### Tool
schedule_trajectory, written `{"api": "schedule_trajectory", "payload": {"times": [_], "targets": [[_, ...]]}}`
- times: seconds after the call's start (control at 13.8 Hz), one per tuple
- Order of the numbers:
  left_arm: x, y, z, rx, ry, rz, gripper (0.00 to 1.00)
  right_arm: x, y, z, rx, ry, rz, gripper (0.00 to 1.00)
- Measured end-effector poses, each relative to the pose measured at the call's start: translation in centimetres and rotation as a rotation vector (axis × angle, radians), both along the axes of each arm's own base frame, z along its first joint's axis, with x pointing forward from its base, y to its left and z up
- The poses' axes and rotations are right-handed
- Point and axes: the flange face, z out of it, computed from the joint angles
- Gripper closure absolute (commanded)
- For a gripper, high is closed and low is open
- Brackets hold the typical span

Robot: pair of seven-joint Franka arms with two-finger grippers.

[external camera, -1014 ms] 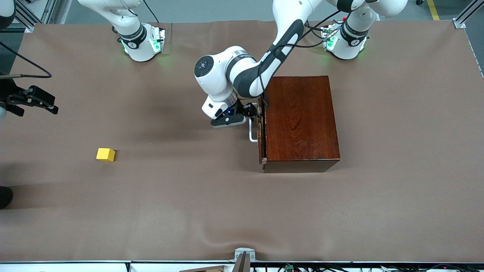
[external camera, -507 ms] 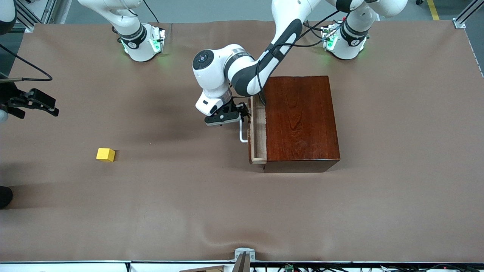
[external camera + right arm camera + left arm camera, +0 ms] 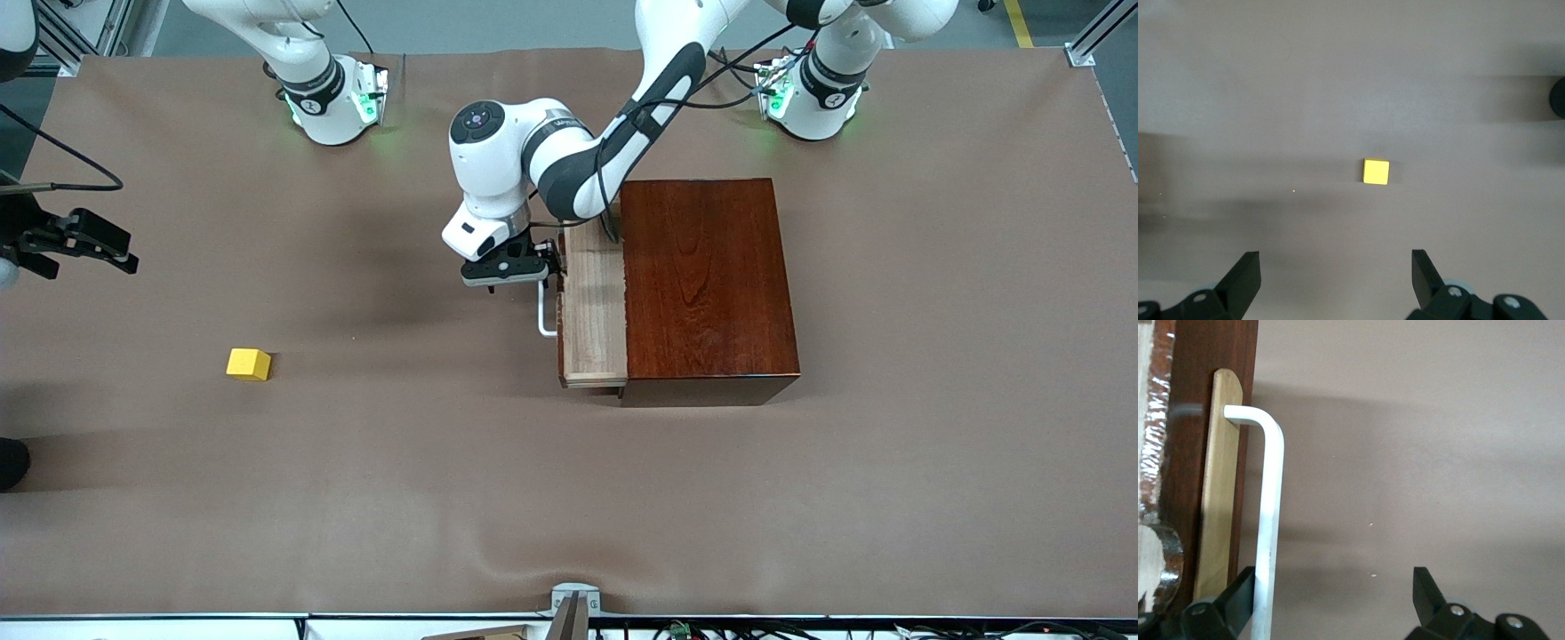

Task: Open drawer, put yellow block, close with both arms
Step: 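Pull the drawer open by its handle with the left gripper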

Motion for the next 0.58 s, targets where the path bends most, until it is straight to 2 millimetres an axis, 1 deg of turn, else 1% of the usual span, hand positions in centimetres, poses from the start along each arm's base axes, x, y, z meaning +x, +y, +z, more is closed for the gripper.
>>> {"api": "schedule_trajectory", "payload": {"times": [0.58], "targets": [[-0.11, -0.13, 0.04, -0.005, -0.002, -0.001, 0.00, 0.00, 0.00, 0.00, 0.000, 0.000, 0.001, 0.00]]}}
